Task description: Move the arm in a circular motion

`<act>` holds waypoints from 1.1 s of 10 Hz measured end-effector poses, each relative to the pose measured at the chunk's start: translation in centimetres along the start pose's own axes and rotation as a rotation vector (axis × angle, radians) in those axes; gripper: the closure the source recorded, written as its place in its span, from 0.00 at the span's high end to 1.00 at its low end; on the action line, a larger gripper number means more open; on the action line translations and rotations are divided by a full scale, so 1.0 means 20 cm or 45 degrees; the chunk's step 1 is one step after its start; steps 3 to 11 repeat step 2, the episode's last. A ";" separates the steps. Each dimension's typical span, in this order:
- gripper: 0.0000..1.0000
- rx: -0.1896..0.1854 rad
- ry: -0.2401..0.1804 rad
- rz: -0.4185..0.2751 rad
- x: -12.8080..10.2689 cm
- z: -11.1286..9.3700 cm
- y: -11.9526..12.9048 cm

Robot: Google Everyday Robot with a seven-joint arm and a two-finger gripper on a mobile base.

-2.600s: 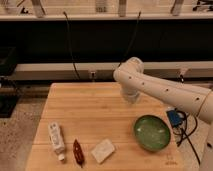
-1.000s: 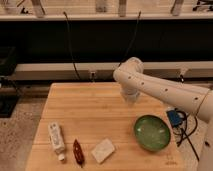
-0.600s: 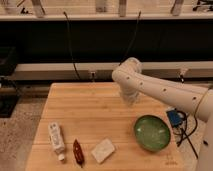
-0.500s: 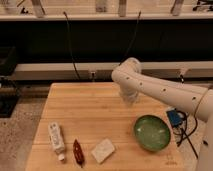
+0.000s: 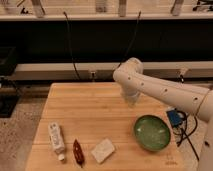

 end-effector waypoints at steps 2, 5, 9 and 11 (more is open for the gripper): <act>0.01 -0.003 0.004 -0.026 0.01 0.00 0.01; 0.01 -0.003 0.004 -0.026 0.01 0.00 0.01; 0.01 -0.003 0.004 -0.026 0.01 0.00 0.01; 0.01 -0.003 0.004 -0.026 0.01 0.00 0.01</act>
